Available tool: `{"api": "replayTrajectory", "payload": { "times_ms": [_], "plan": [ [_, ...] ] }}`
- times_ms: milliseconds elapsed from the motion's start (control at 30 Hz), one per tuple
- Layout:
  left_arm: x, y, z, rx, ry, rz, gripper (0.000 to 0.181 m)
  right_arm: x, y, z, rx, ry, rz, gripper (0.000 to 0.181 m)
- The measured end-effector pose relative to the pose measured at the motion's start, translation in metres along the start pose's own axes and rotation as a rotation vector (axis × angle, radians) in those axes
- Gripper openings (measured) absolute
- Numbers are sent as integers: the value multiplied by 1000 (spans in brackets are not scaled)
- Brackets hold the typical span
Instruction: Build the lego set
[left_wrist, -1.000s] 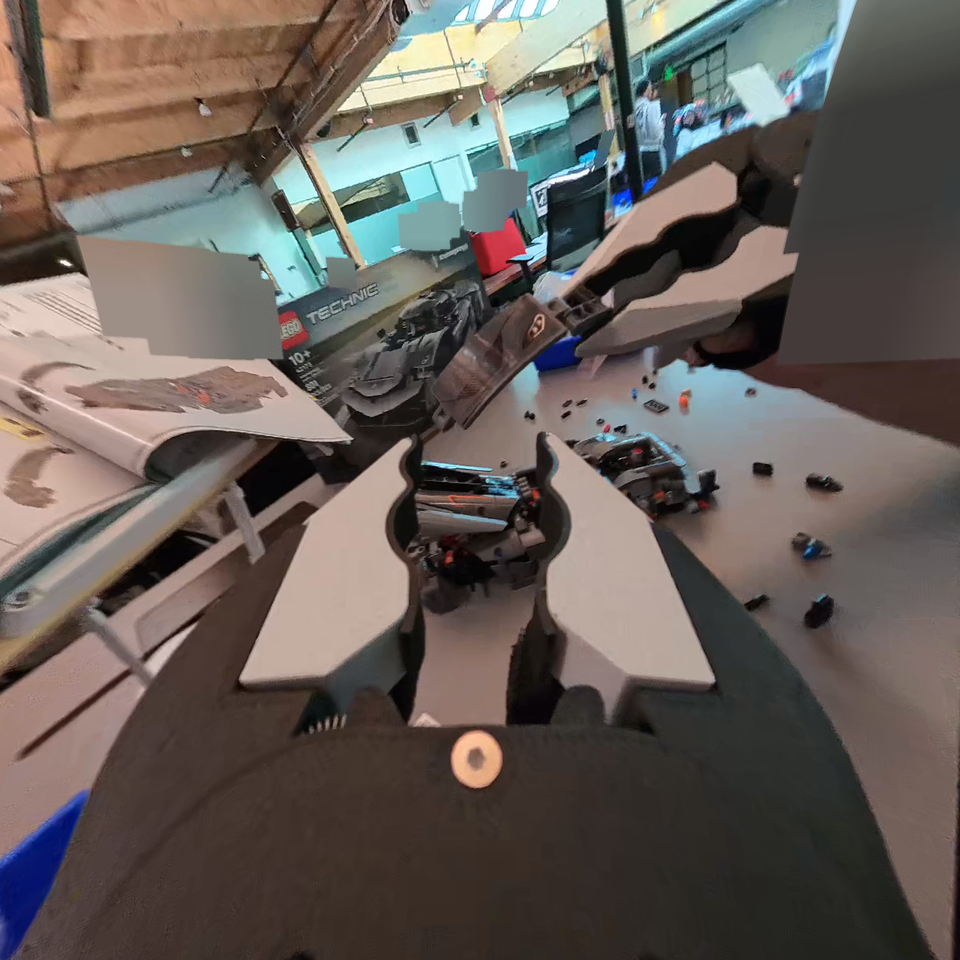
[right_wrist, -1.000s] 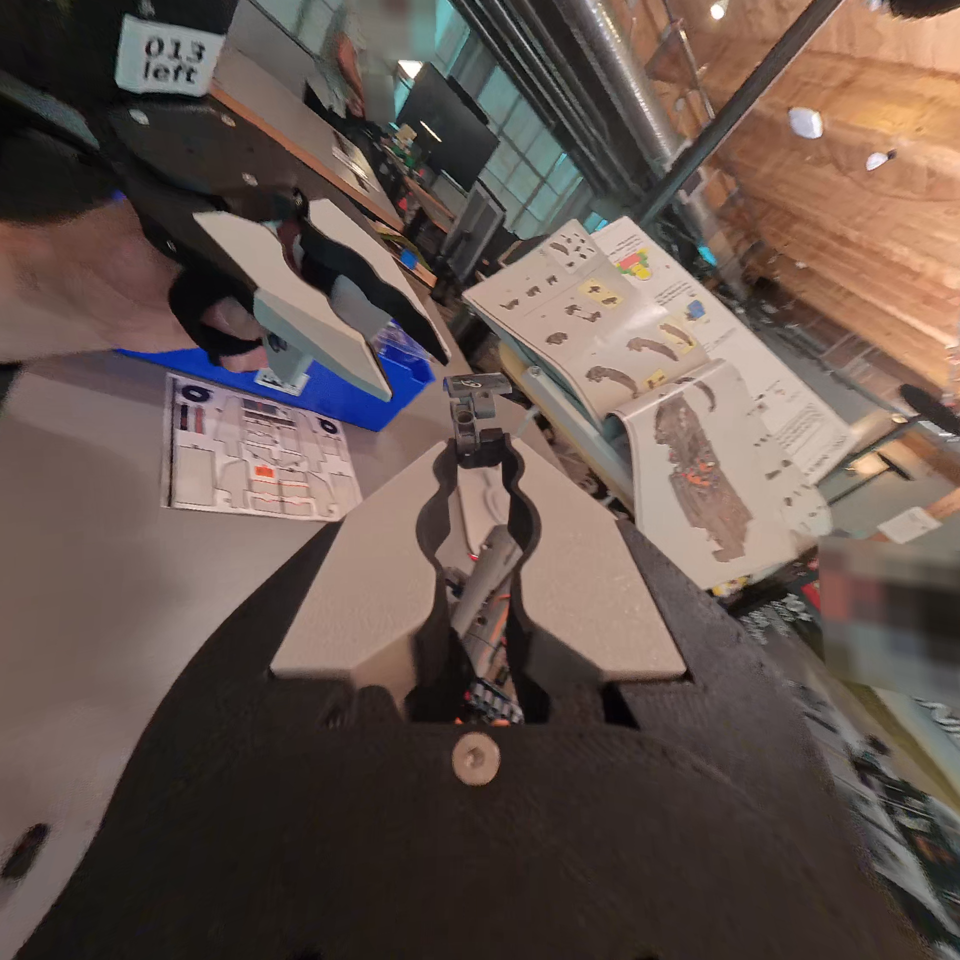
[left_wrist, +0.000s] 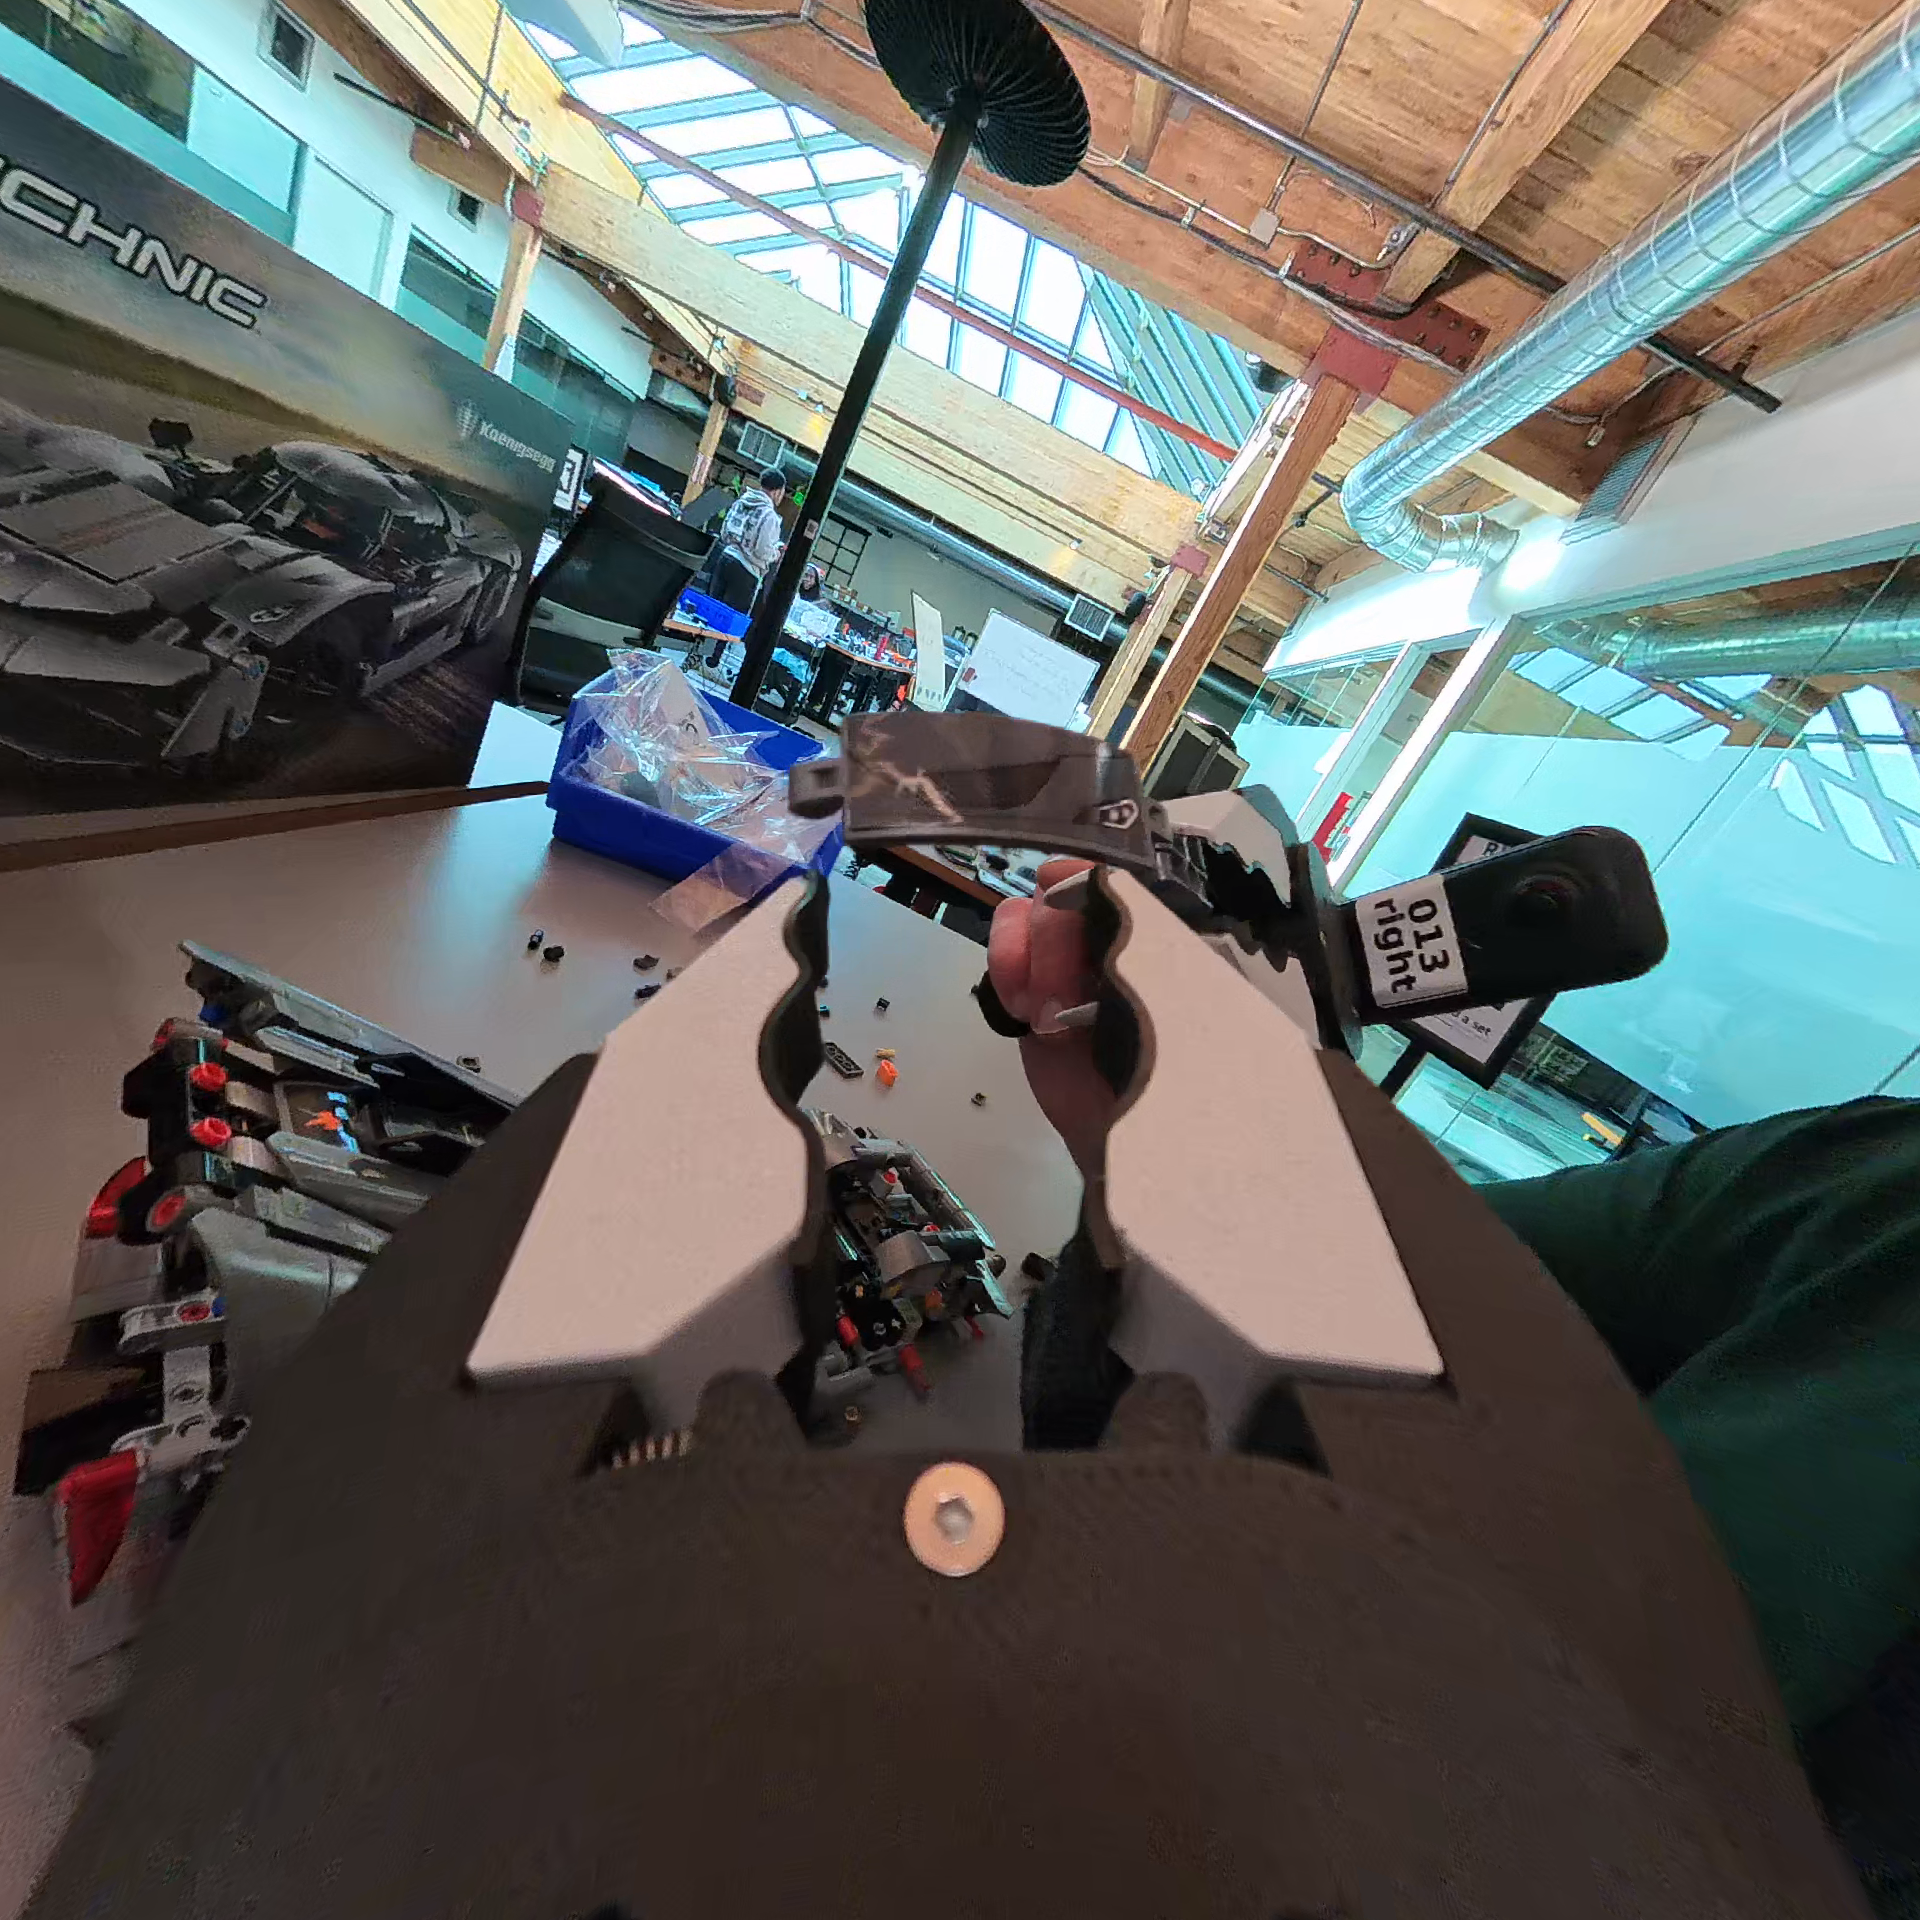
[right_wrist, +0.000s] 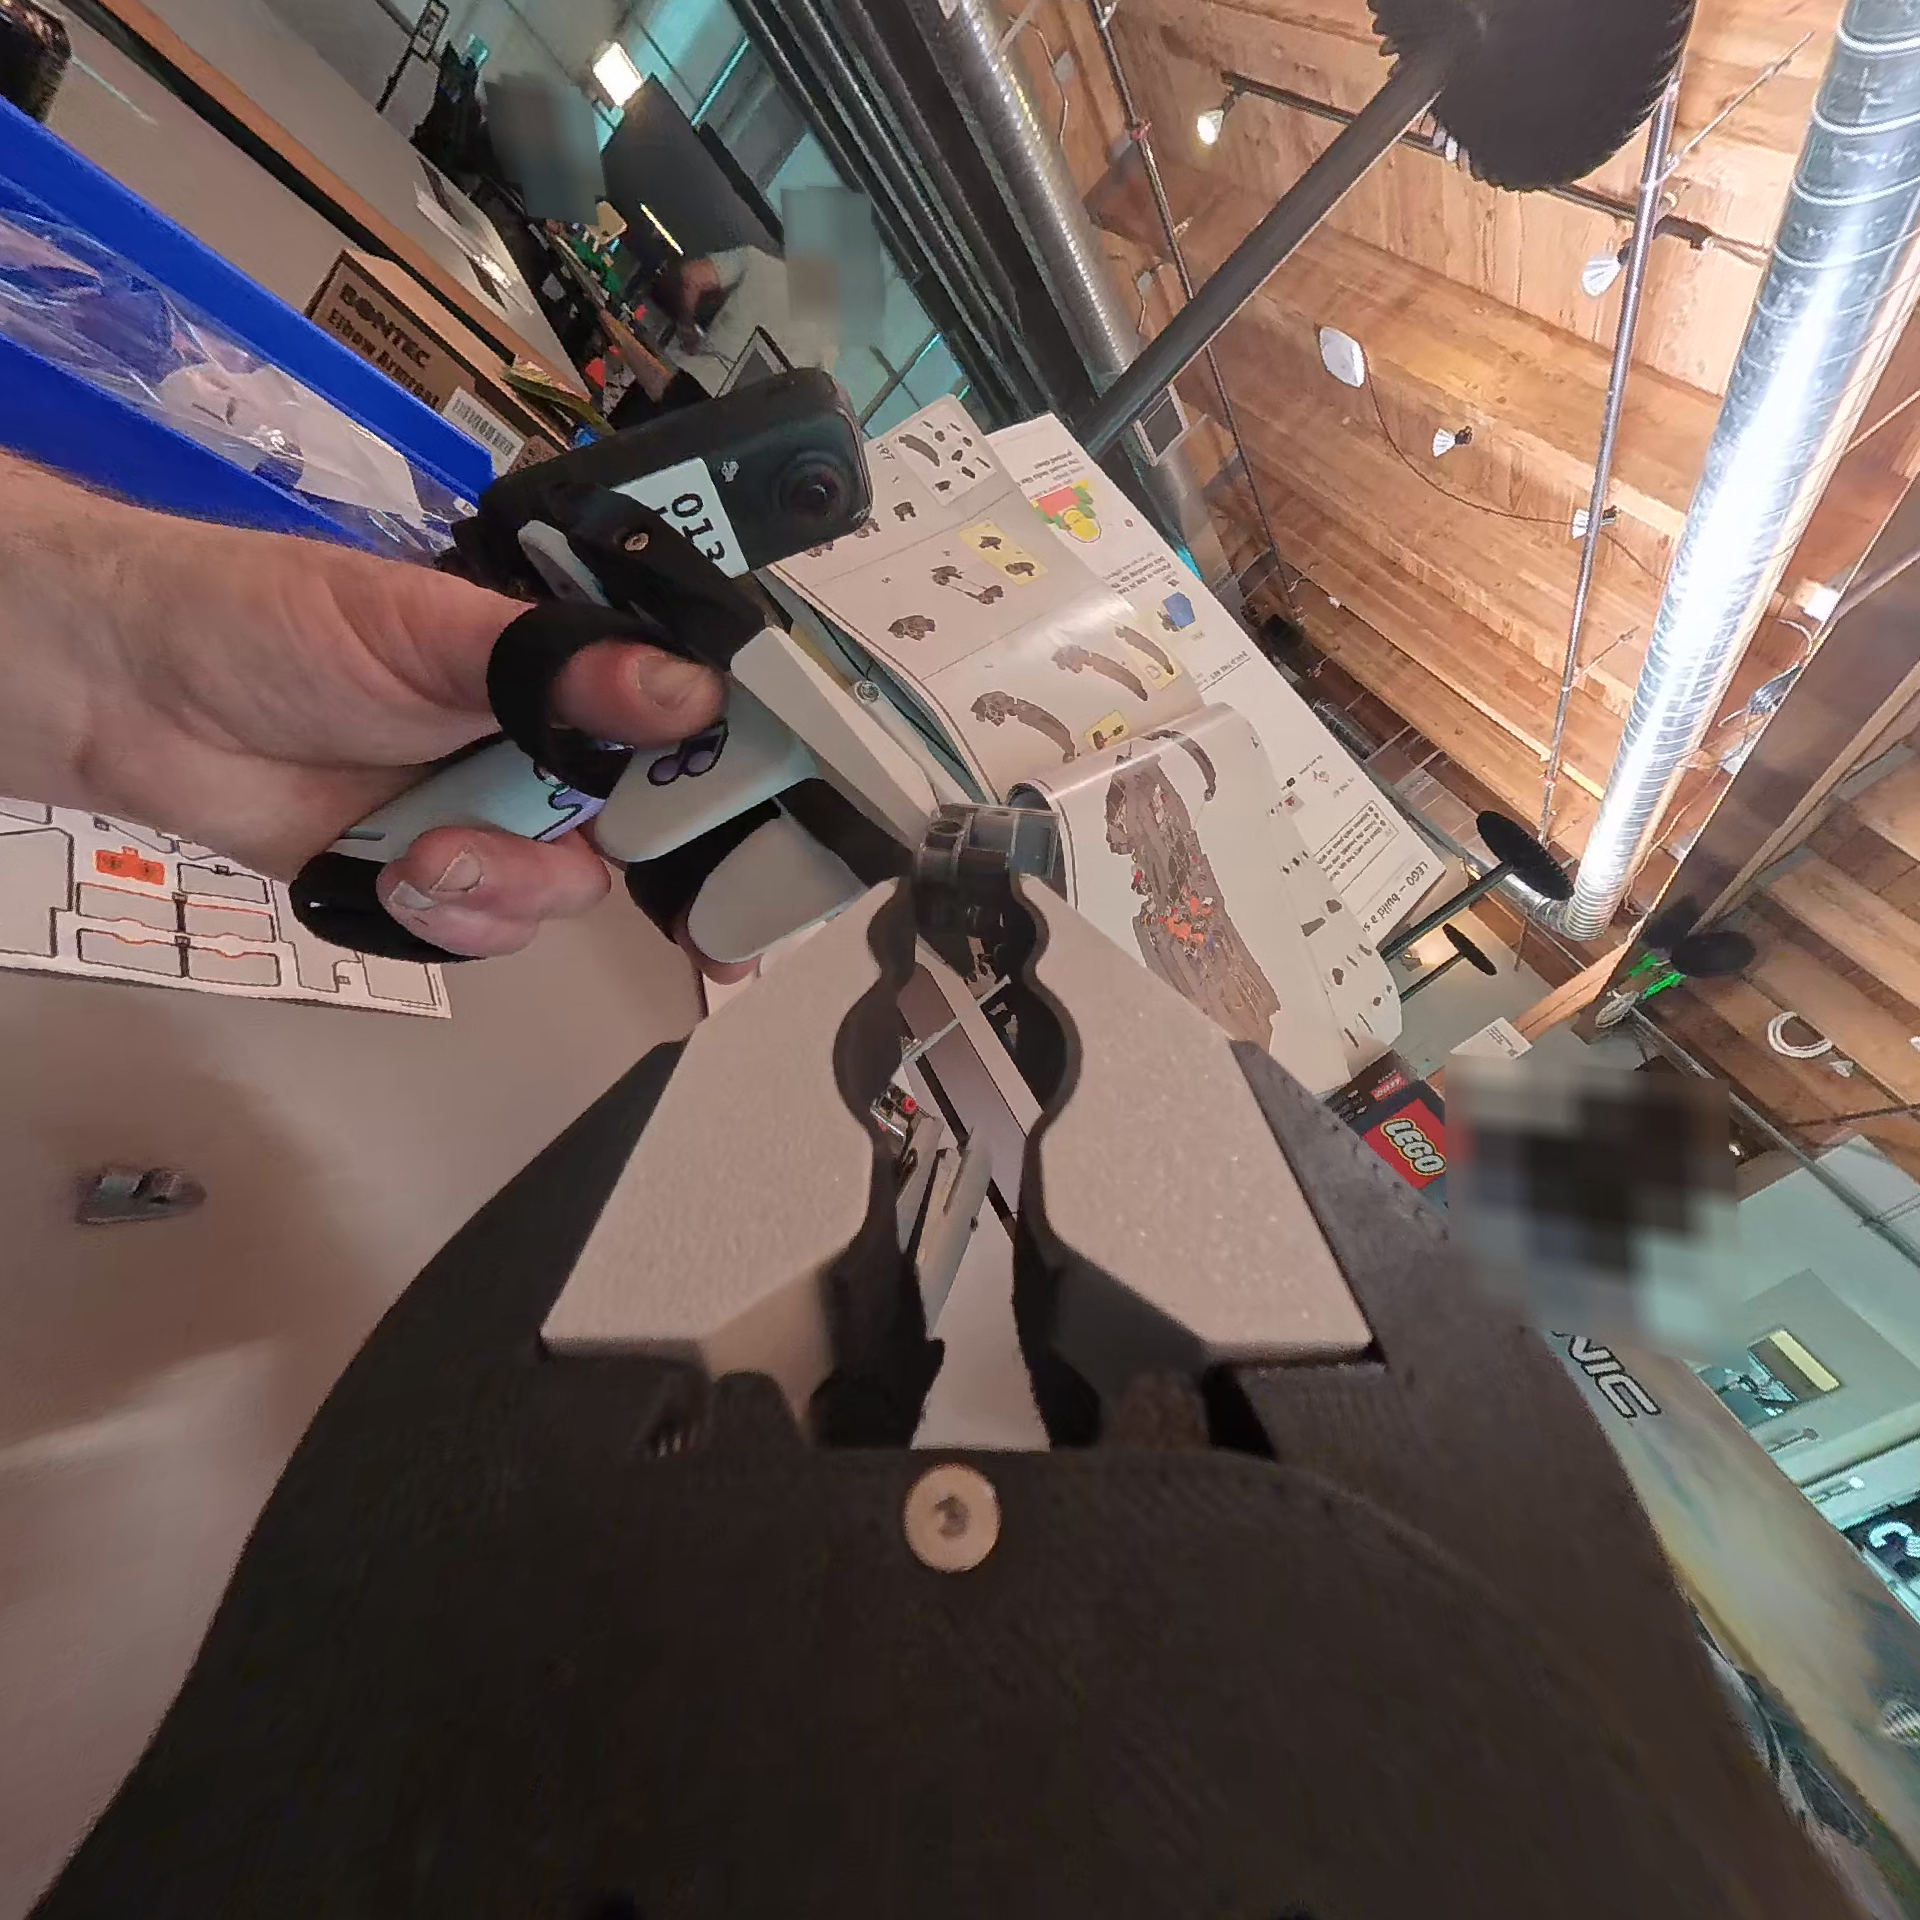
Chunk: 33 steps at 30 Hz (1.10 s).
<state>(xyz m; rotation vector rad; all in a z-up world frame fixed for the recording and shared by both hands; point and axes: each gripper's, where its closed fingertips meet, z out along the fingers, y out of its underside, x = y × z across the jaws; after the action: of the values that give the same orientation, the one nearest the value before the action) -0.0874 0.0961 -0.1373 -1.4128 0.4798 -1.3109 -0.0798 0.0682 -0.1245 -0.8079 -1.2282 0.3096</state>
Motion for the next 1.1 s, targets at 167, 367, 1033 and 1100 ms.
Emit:
{"api": "replayTrajectory", "payload": {
  "times_ms": [167, 367, 1033, 1100],
  "plan": [
    [11, -7, -5, 41, 79, -19, 42, 3, -5, -4, 35, 2, 31, 14],
    [23, -9, -6, 46, 134, 15, 28, 1, -6, -5, 59, -11, 41, 14],
    [37, -16, -10, 69, 181, 37, 5, -24, 7, 3, 16, -76, -23, 14],
    [37, -19, -12, 77, 172, 56, 0, -25, 7, 4, 20, -91, 8, 24]
  ]
}}
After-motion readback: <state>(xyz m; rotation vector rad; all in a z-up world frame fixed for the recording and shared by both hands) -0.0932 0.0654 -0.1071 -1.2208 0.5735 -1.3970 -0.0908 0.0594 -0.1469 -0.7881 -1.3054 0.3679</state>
